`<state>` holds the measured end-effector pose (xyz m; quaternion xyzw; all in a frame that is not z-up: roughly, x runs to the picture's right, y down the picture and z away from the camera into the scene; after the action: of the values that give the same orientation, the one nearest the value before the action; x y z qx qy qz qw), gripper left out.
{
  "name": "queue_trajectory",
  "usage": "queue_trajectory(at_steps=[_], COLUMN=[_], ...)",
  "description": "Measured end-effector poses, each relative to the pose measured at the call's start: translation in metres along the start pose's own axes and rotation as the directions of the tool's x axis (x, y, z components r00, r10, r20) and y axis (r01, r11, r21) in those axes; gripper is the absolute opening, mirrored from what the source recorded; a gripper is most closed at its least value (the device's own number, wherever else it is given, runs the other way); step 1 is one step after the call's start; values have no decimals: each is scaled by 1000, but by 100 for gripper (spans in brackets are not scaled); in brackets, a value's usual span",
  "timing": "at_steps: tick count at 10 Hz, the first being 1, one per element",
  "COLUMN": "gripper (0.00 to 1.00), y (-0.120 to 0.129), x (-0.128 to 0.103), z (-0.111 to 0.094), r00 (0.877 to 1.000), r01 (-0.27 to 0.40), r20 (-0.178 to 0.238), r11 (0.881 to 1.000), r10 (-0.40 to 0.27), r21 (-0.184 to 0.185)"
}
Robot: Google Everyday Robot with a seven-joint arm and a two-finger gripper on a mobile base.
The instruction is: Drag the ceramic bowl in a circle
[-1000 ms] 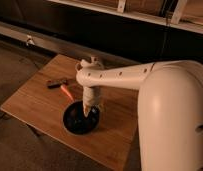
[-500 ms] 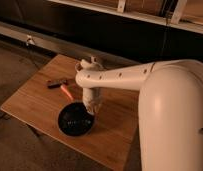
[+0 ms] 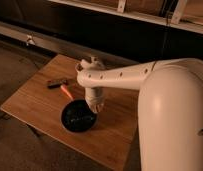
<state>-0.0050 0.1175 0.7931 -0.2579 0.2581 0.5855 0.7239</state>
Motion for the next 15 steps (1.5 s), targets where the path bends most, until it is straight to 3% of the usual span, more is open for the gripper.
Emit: queue_trajectory(at_steps=[4,7,11,15], gripper=[0,0,0,0], y=[-35,-61,-80,-65], x=[-21,-17,18,52], z=[-13,-19,-5,5], r00=[995,990,995,986], r01=[-96,-140,-63,99], r20=[28,24,-61,-149], r11=[994,986,982,981], r10=[95,139,75,-74], r21=[48,90,177,165])
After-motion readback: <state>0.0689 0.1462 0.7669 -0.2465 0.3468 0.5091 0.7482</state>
